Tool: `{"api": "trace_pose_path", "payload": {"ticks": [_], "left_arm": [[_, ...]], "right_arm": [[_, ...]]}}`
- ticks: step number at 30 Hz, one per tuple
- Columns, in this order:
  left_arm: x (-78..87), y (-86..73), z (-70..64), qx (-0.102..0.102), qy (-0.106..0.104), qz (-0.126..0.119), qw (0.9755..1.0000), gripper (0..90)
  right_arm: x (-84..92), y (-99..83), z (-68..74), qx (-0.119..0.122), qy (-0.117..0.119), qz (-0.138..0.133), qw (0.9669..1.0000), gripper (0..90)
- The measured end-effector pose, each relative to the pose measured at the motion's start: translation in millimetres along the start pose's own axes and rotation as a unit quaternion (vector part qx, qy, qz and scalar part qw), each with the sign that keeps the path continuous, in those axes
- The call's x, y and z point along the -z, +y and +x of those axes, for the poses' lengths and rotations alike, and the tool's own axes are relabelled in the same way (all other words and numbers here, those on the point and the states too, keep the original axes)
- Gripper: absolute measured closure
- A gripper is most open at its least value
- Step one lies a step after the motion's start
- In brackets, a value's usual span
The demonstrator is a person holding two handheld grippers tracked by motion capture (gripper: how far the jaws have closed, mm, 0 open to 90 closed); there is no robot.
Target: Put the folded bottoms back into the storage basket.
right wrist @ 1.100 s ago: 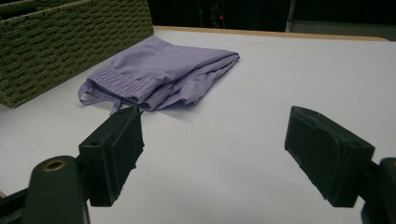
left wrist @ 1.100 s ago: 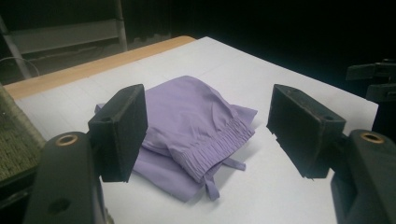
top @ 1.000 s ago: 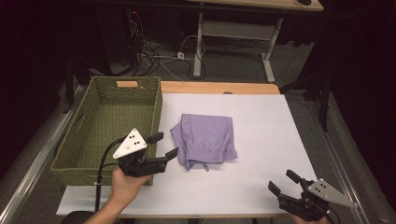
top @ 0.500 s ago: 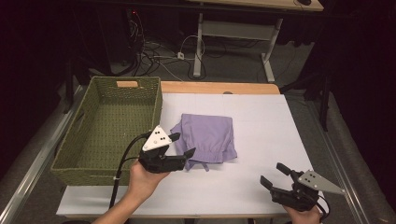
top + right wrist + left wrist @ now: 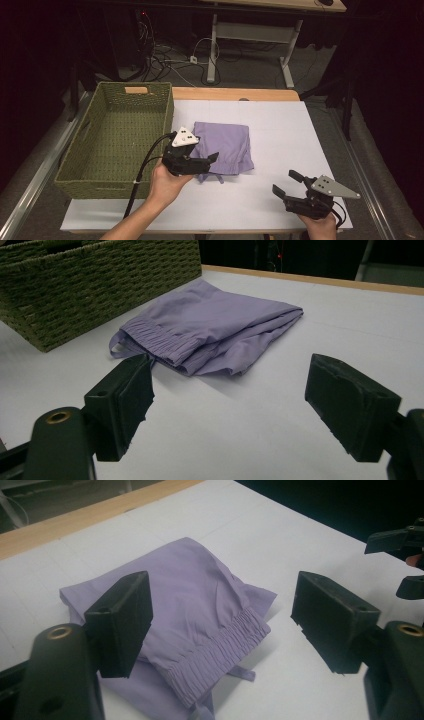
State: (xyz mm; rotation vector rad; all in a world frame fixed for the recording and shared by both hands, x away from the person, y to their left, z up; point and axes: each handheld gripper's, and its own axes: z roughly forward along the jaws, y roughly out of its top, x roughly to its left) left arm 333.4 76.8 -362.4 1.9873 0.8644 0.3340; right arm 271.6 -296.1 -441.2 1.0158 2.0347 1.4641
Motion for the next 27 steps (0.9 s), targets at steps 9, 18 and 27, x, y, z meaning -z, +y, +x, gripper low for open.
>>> {"api": "trace_pose_path", "payload": {"ticks": [9,18,27], "left_arm": [[-21.7,14.4,9.3,0.011,-0.002,0.037,0.9992,18.8],[-43.0,29.2,19.0,0.021,0.003,0.059,0.9981,18.8],[-71.4,33.7,34.3,0.048,0.02,0.086,0.995,18.8]], "right_arm": [[5.4,-1.9,0.8,-0.002,-0.011,-0.001,0.9999,20.1],[18.2,-7.4,2.1,-0.011,-0.028,-0.003,0.9995,20.1],[28.1,-11.3,5.0,-0.018,-0.045,-0.003,0.9988,20.1]]}}
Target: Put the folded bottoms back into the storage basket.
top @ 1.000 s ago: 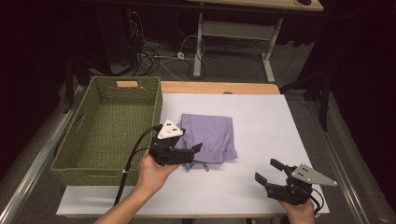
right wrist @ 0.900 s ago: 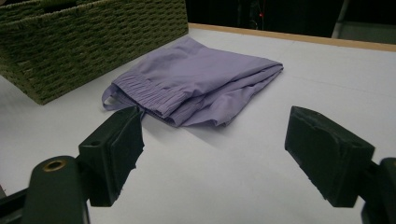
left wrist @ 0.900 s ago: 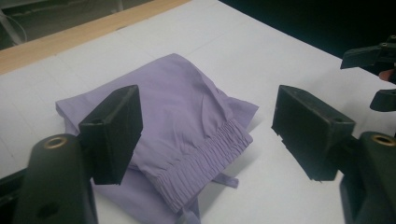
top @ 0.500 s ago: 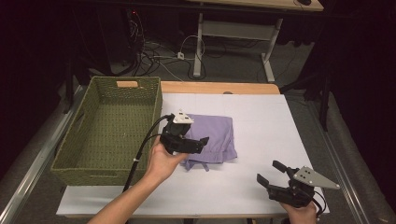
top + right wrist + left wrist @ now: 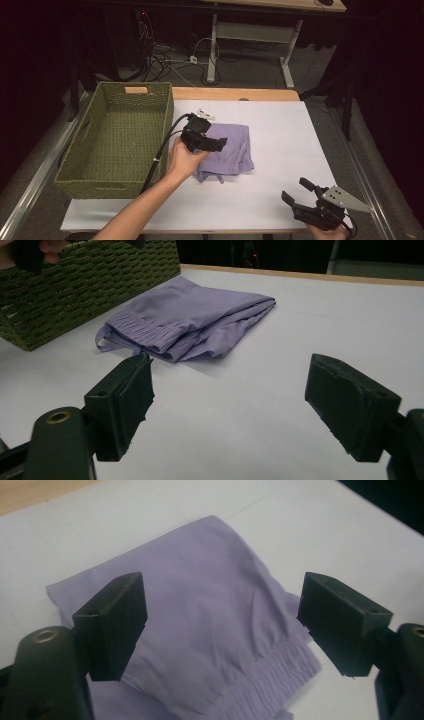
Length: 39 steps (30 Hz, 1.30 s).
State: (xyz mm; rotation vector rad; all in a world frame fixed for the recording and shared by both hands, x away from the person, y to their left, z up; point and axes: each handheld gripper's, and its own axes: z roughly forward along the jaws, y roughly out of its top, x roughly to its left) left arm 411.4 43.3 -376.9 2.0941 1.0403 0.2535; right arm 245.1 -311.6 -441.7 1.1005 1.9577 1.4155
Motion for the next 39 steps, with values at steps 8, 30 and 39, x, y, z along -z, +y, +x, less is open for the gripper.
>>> {"api": "trace_pose_path", "payload": {"ticks": [8,30,39], "left_arm": [[-11.0,8.1,3.2,-0.003,0.025,0.024,0.9994,17.6],[-58.5,25.5,25.2,0.0,0.108,0.086,0.9904,13.6],[-78.3,19.6,49.4,0.043,0.118,0.116,0.9853,12.9]], "right_arm": [[0.6,-0.4,-0.6,-0.002,0.001,-0.001,1.0,20.1],[-0.6,-0.1,1.1,0.003,0.009,0.001,1.0,20.1],[-1.0,-0.7,-0.1,-0.001,0.016,0.004,0.9999,20.1]]}}
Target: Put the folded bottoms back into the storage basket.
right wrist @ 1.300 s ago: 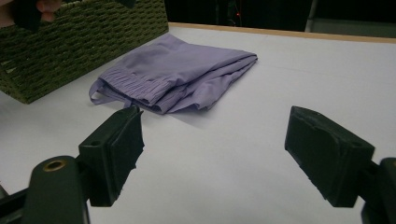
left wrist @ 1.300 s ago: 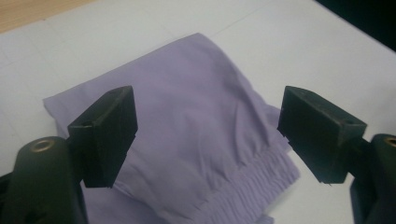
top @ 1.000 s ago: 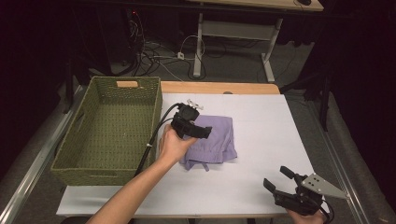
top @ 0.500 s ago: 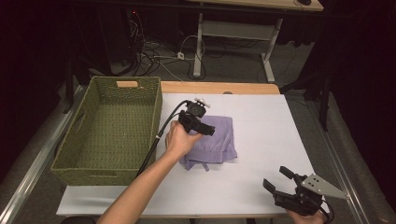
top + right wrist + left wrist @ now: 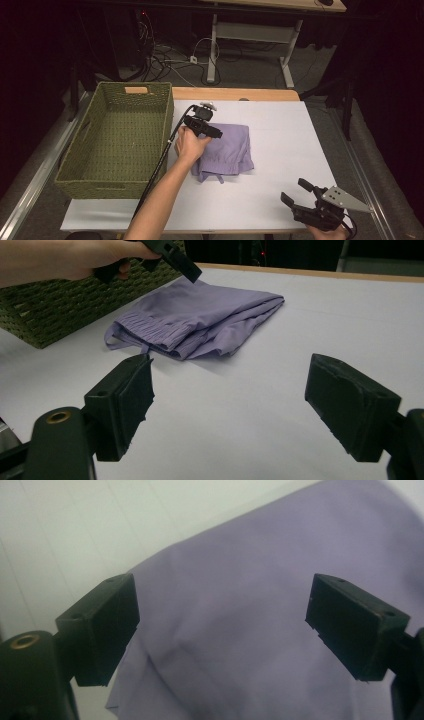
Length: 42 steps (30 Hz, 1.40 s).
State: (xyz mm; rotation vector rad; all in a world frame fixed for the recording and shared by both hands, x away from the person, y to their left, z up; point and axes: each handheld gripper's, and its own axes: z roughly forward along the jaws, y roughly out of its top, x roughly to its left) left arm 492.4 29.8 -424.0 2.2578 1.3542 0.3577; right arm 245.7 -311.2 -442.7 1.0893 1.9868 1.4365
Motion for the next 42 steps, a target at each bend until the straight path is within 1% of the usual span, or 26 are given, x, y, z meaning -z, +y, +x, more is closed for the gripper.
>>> {"api": "trace_pose_path", "payload": {"ticks": [4,7,9,11,13,16,17,18,19,21,23,24,25,26,28,29,31,35,37,42], "left_arm": [[-10.4,-0.2,10.1,0.017,-0.002,0.017,0.9997,12.3],[-18.3,0.4,16.0,0.035,-0.005,0.026,0.999,12.2],[-23.0,-0.5,19.9,0.052,-0.004,0.024,0.9984,12.3],[-27.5,-1.5,24.2,0.064,-0.002,0.029,0.9976,12.3],[-31.2,-1.7,27.6,0.067,0.0,0.04,0.997,12.3],[-33.3,-2.4,31.2,0.072,-0.002,0.042,0.9965,12.3],[-33.9,-2.7,32.4,0.075,-0.004,0.041,0.9963,12.3],[-34.6,-3.0,33.4,0.079,-0.01,0.042,0.9959,12.3],[-35.3,-3.2,35.0,0.085,-0.02,0.044,0.9952,12.6],[-37.2,-4.0,36.7,0.09,-0.028,0.048,0.9944,12.7],[-37.6,-3.8,35.1,0.082,-0.024,0.05,0.9951,12.6],[-37.5,-3.8,32.6,0.074,-0.026,0.052,0.9956,13.1],[-37.3,-3.7,31.0,0.07,-0.028,0.053,0.9957,13.3],[-37.3,-3.7,31.0,0.07,-0.028,0.053,0.9957,13.7],[-36.8,-3.3,26.9,0.063,-0.035,0.059,0.9957,13.9],[-36.5,-3.1,24.6,0.057,-0.038,0.063,0.9957,13.9],[-36.1,-2.7,19.1,0.039,-0.033,0.072,0.9961,15.3],[-35.2,-2.8,11.0,0.021,-0.036,0.085,0.9955,15.6],[-35.0,-3.0,9.5,0.018,-0.037,0.087,0.9954,15.6],[-34.3,-5.5,4.4,0.0,-0.042,0.084,0.9955,15.6]], "right_arm": [[-0.1,0.1,0.0,-0.002,0.0,-0.001,1.0,20.1],[0.1,0.0,0.1,-0.002,0.0,0.0,1.0,20.1],[0.0,-0.2,-0.6,-0.003,0.0,0.0,1.0,20.1],[-0.3,-0.3,-1.0,-0.006,0.0,0.002,1.0,20.1],[-0.8,-0.5,-1.3,-0.004,0.0,0.006,1.0,20.1],[-1.1,-0.5,-1.5,-0.005,0.002,0.005,1.0,20.1],[-1.1,-0.5,-1.5,-0.005,0.002,0.005,1.0,20.1],[-1.2,-0.5,-1.5,-0.005,0.002,0.005,1.0,20.1],[-1.2,-0.5,-1.6,-0.006,0.001,0.005,1.0,20.1],[-1.0,-0.5,-1.7,-0.007,0.002,0.004,1.0,20.1],[-1.2,-0.6,-2.0,-0.007,0.003,0.005,1.0,20.1],[-1.5,-0.6,-1.8,-0.008,0.002,0.006,0.9999,20.2],[-1.6,-0.6,-1.7,-0.008,0.003,0.006,0.9999,20.2],[-1.6,-0.6,-1.7,-0.008,0.003,0.006,0.9999,20.2],[-1.6,-0.5,-1.4,-0.008,0.003,0.007,0.9999,20.2],[-1.6,-0.5,-1.4,-0.008,0.003,0.007,0.9999,20.2],[-2.1,-0.3,-1.2,-0.006,0.003,0.007,0.9999,20.2],[-3.2,-0.4,-0.9,-0.003,0.004,0.012,0.9999,20.2],[-3.5,-0.4,-0.8,-0.001,0.004,0.013,0.9999,20.3],[-3.6,-0.4,-0.5,-0.002,0.002,0.014,0.9999,20.5]]}}
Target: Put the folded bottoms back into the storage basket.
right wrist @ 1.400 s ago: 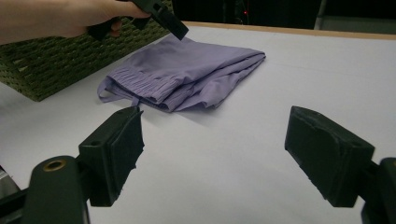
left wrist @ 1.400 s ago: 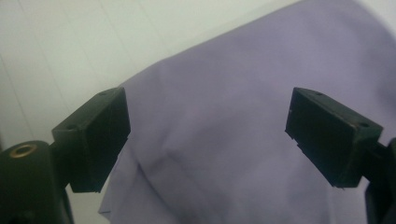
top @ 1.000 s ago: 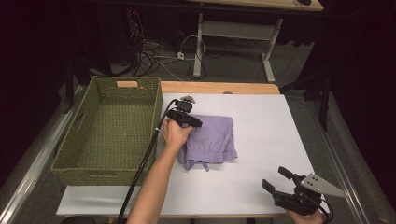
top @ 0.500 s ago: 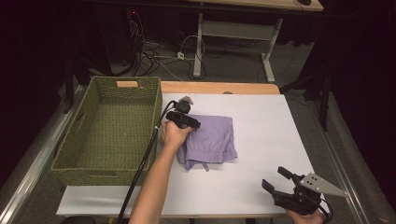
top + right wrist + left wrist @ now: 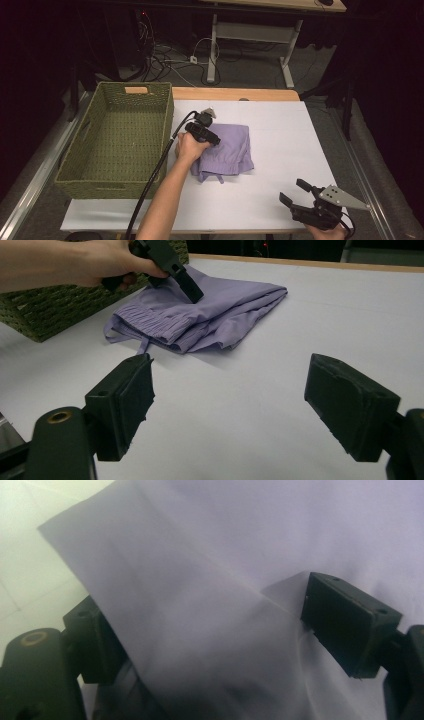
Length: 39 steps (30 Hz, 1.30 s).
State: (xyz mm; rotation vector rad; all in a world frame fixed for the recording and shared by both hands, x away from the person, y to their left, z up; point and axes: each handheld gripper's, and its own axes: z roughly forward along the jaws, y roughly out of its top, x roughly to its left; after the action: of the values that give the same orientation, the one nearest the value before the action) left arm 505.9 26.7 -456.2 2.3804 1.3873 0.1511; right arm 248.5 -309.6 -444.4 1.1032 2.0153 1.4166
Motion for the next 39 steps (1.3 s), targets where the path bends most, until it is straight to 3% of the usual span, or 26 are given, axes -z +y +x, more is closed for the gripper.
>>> {"api": "trace_pose_path", "payload": {"ticks": [5,18,33,36,39], "left_arm": [[0.7,-2.5,-5.0,-0.013,-0.004,-0.005,0.9999,18.1],[6.5,-8.6,-13.4,-0.032,-0.027,-0.016,0.999,50.1],[8.0,-11.6,-8.5,-0.004,-0.065,-0.016,0.9977,74.5],[7.9,-11.5,-7.3,-0.004,-0.07,-0.016,0.9974,76.6],[8.2,-11.8,-9.4,-0.016,-0.063,-0.018,0.9977,77.7]], "right_arm": [[-0.1,0.0,-0.6,-0.002,0.0,-0.002,1.0,20.9],[-2.2,0.1,-0.2,0.001,0.001,0.005,1.0,21.2],[-1.3,0.1,0.9,0.003,0.001,0.005,1.0,21.2],[-1.4,0.1,0.3,0.002,-0.001,0.005,1.0,21.1],[-1.6,0.2,-0.3,0.0,0.0,0.005,1.0,21.1]]}}
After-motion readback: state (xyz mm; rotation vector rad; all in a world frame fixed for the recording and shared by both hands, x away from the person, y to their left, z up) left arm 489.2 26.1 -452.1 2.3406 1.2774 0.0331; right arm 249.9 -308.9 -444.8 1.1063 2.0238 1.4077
